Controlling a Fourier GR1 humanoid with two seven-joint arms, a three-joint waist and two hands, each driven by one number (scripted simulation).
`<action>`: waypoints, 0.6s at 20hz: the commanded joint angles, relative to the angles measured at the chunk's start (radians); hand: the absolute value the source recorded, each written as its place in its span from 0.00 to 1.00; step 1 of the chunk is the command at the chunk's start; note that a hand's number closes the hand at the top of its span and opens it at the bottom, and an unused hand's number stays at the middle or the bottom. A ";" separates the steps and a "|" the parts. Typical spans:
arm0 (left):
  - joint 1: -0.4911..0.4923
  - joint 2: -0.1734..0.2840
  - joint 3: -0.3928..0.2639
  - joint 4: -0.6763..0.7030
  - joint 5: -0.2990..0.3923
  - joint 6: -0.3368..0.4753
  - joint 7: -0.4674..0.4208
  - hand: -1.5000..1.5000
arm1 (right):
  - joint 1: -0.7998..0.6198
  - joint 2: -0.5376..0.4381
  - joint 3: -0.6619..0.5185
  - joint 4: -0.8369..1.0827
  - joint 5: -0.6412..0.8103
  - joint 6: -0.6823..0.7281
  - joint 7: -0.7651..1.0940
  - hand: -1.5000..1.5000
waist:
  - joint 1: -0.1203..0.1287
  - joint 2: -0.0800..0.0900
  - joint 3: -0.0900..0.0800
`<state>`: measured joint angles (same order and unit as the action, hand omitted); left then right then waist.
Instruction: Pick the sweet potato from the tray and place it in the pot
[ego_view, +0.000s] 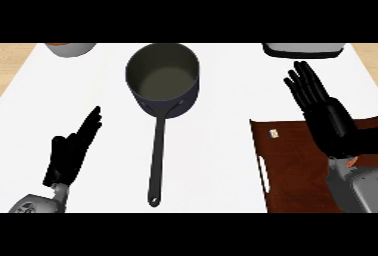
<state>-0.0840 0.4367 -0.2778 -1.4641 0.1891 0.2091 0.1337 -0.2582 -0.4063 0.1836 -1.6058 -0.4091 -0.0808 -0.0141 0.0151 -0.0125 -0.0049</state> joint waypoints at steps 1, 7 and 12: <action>0.088 -0.033 0.021 -0.039 -0.003 -0.003 -0.074 0.50 | -0.028 -0.030 -0.107 0.106 -0.073 0.129 -0.030 0.00 | -0.006 0.013 0.005; -0.039 -0.089 0.047 -0.100 0.051 0.049 0.022 0.50 | -0.021 -0.353 -0.081 0.084 0.138 0.259 0.002 0.00 | -0.018 -0.003 -0.033; -0.041 -0.131 0.076 -0.149 0.089 0.092 0.063 0.50 | 0.233 -0.245 -0.291 0.154 0.193 0.028 -0.395 0.00 | -0.066 0.005 0.009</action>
<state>-0.1195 0.3310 -0.2087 -1.5854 0.2644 0.2760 0.1720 -0.1492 -0.6324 -0.0369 -1.4522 -0.3087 0.0002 -0.1880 -0.0291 -0.0047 -0.0014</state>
